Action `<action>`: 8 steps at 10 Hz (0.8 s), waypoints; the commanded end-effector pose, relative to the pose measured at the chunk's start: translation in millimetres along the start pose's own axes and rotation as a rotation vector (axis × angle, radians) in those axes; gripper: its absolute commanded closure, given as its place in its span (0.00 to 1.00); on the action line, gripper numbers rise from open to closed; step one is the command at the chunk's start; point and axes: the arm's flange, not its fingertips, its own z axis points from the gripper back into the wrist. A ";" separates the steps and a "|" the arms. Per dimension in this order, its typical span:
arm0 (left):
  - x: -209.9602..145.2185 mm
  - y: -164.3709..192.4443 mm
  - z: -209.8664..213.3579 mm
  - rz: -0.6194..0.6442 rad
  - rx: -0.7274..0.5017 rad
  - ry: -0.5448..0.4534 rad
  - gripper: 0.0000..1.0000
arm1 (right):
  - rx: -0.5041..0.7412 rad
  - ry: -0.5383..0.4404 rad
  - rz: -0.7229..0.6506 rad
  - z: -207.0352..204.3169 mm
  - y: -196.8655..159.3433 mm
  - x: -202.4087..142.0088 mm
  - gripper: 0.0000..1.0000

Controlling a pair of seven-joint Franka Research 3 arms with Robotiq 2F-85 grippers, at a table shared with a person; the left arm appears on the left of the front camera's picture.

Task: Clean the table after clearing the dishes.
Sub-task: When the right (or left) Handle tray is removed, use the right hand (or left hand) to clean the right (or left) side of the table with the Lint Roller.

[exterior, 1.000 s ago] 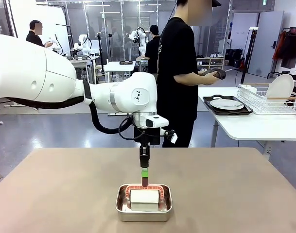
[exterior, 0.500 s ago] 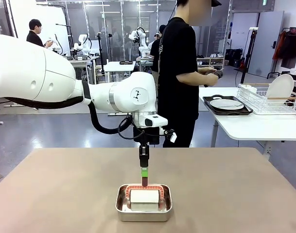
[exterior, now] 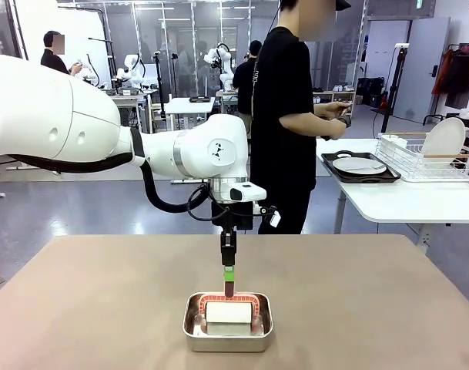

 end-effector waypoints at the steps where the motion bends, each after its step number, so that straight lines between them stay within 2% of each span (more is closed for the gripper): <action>1: -0.4 0.6 1.4 0.002 0.007 -0.006 0.98 | -0.010 0.003 0.000 0.7 3.6 -3.2 0.00; 3: -0.4 0.6 1.4 0.002 0.007 -0.006 0.98 | -0.010 0.003 0.000 0.7 3.6 -3.2 0.00; 4: -0.1 0.2 -0.2 0.000 0.000 0.000 0.79 | -0.010 0.003 0.000 0.7 3.6 -3.2 0.00; 5: -6.6 -3.5 13.1 -0.028 -0.030 0.012 0.79 | -0.010 0.003 0.000 0.7 3.6 -3.2 0.00; 6: -12.6 -5.3 21.4 -0.003 -0.029 -0.002 0.79 | -0.010 0.003 0.000 0.7 3.6 -3.2 0.00; 8: -22.5 -13.4 31.4 0.027 -0.077 -0.106 0.79 | -0.010 0.003 0.000 0.7 3.6 -3.2 0.00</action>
